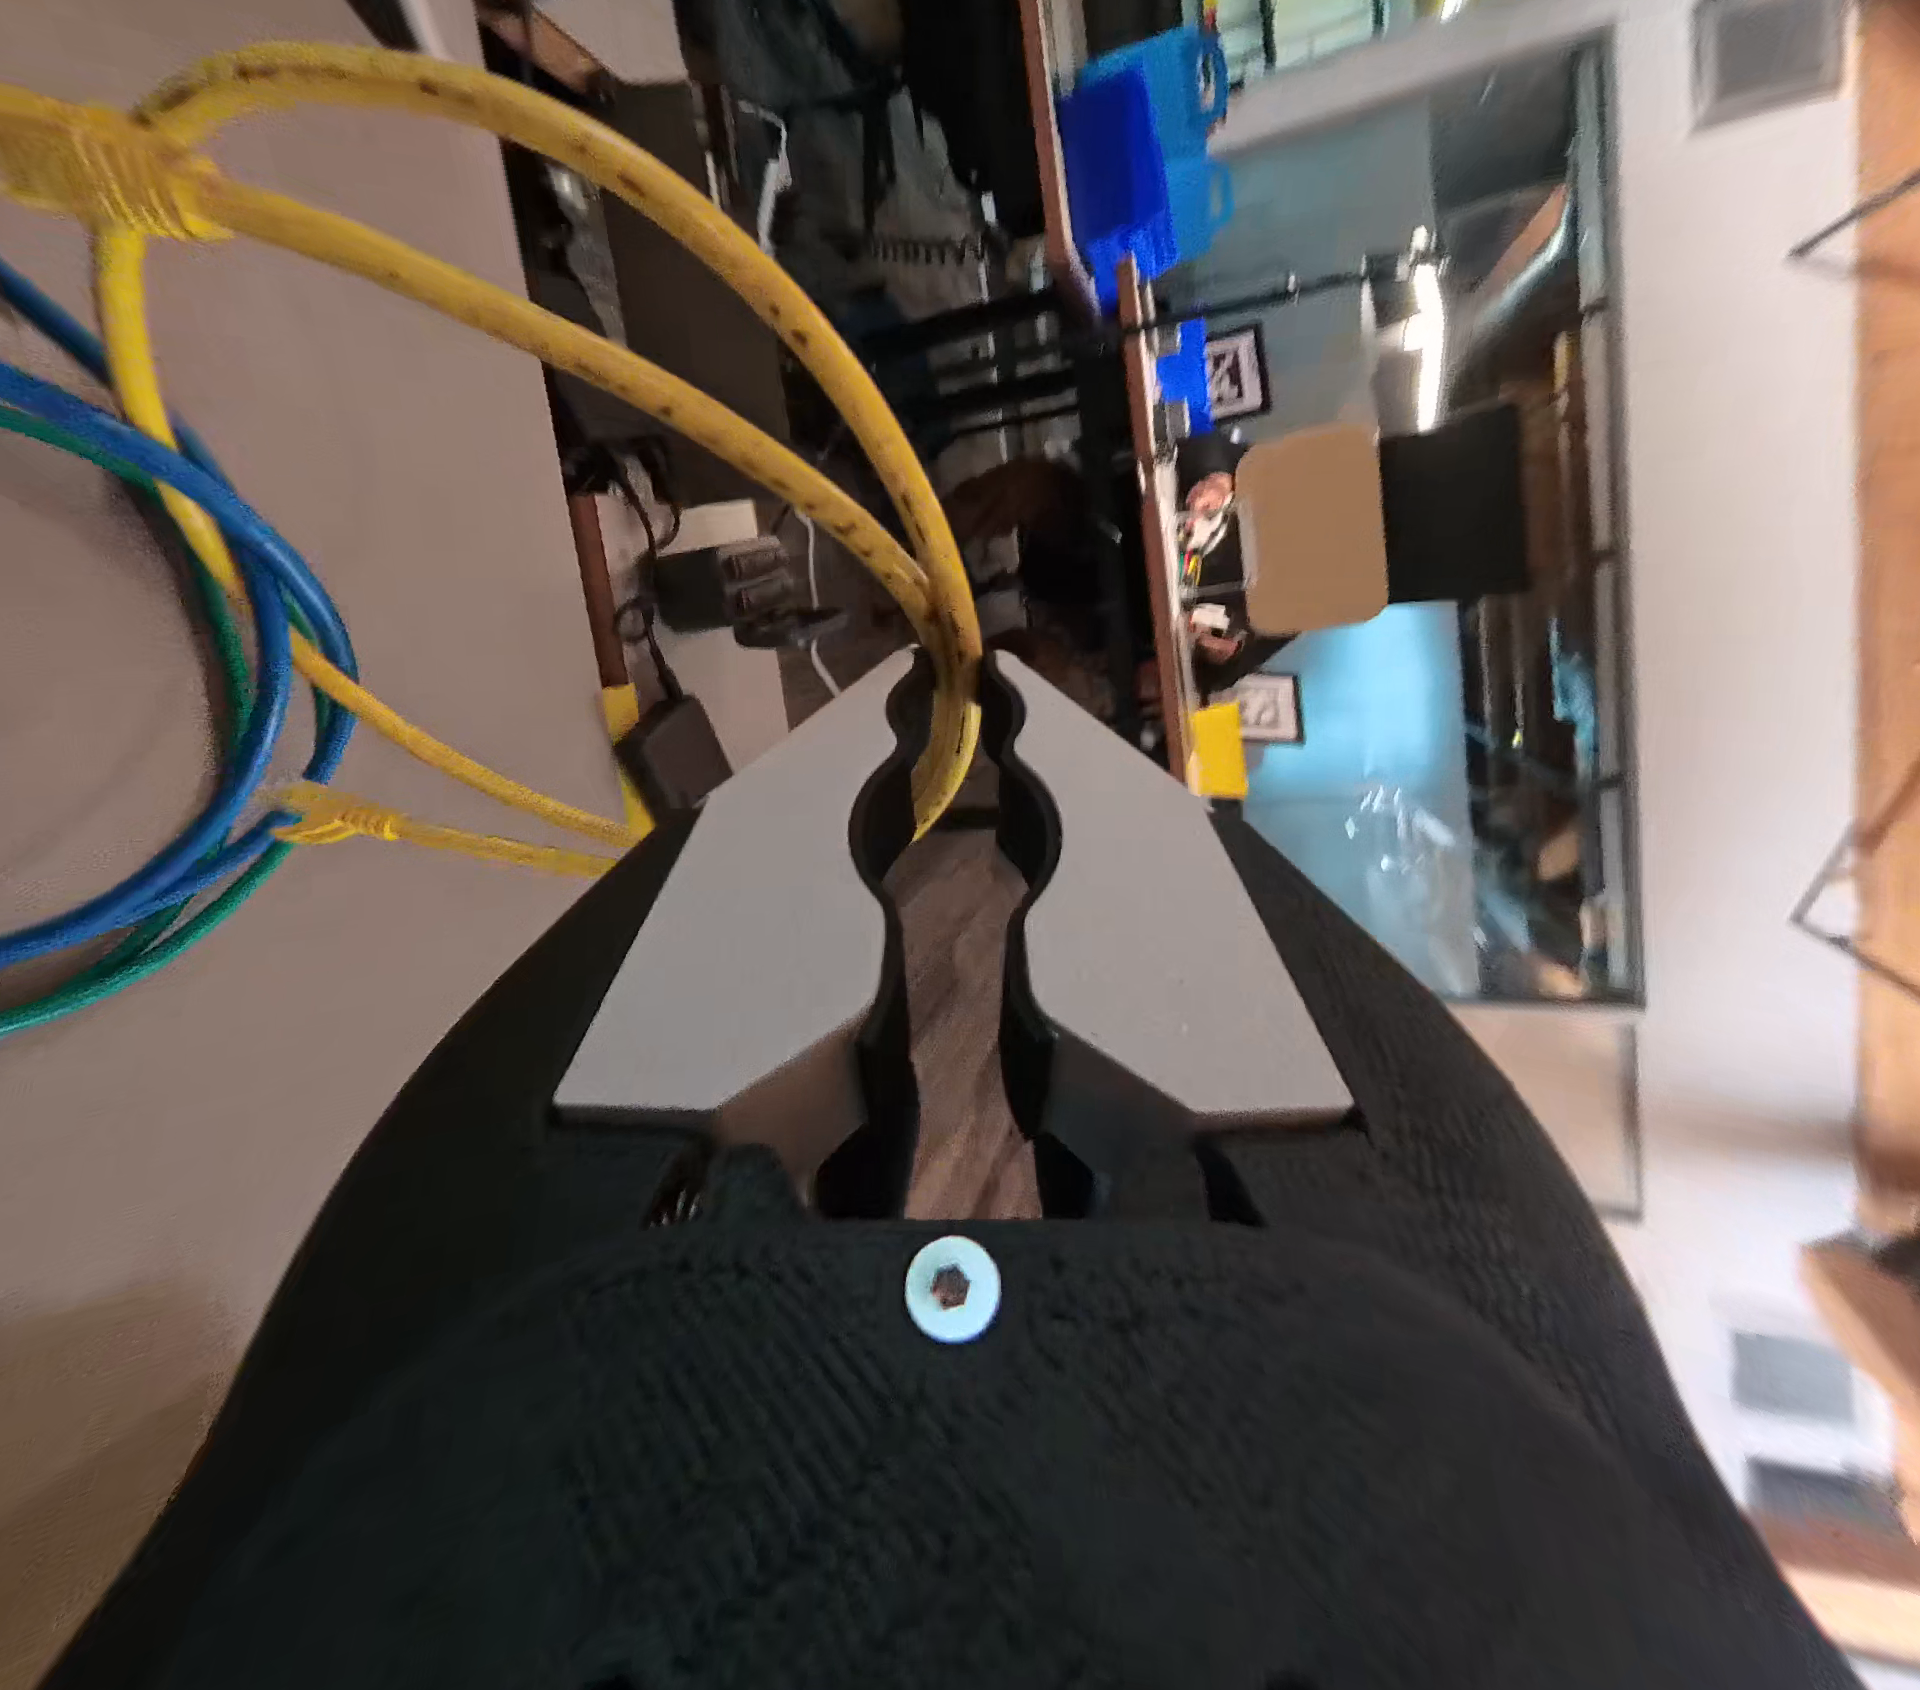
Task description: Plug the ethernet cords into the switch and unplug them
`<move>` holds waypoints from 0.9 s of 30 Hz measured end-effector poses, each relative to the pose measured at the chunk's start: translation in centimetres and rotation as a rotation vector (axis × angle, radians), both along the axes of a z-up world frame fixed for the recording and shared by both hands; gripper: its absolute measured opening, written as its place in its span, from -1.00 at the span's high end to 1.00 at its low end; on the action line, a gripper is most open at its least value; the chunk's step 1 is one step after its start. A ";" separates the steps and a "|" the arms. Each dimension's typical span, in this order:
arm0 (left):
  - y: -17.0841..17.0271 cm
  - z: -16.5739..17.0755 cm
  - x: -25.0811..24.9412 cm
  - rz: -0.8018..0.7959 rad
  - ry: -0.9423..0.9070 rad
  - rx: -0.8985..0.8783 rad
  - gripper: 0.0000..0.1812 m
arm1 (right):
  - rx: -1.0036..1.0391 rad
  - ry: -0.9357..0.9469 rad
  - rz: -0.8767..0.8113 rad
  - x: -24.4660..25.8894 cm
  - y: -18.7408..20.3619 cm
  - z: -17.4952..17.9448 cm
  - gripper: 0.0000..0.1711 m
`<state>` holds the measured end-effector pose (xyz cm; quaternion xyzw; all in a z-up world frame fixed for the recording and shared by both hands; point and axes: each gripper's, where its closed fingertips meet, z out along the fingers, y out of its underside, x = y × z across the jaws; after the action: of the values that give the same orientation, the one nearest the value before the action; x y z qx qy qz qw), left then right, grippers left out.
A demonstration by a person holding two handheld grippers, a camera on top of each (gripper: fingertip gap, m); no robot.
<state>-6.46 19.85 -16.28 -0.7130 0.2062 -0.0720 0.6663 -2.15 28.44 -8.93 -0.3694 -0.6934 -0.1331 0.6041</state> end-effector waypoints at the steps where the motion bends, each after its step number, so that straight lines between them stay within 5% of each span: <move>1: 0.5 0.3 0.5 -0.031 0.014 -0.019 0.24 | 0.019 0.005 0.029 -0.4 -0.6 0.0 0.91; 3: 1.2 0.3 1.3 -0.098 0.049 -0.085 0.44 | 0.045 0.007 0.072 -1.1 -1.5 0.0 0.91; 5: 1.0 -0.6 2.8 -0.230 0.087 -0.185 1.00 | 0.051 0.028 0.087 -1.5 -1.8 0.2 0.92; 9: 2.0 -0.3 2.0 -0.208 0.017 -0.178 1.00 | -0.071 0.141 0.042 -1.4 -1.0 -0.3 0.93; 13: 2.4 0.3 0.0 -0.123 -0.128 -0.104 1.00 | -0.299 0.422 0.020 -0.7 -2.0 -0.9 0.61; 15: 2.4 0.4 -0.9 -0.081 -0.158 -0.074 1.00 | -0.434 0.465 0.076 -0.9 -4.0 -3.2 0.67; 20: 2.0 0.6 -1.8 -0.044 -0.153 -0.032 1.00 | -0.785 0.211 0.093 -3.2 -6.7 -14.0 0.59; 25: 1.7 0.3 -2.3 -0.035 -0.168 -0.041 1.00 | -0.714 0.046 0.027 -5.0 -5.7 -19.5 0.65; 27: 1.4 0.4 -2.5 -0.030 -0.175 -0.036 1.00 | -0.628 0.016 -0.023 -5.4 -4.7 -20.2 0.81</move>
<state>-8.91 21.30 -15.89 -0.7125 0.1568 -0.1477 0.6678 -7.56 23.72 -29.09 -0.5469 -0.6915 0.0837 0.4645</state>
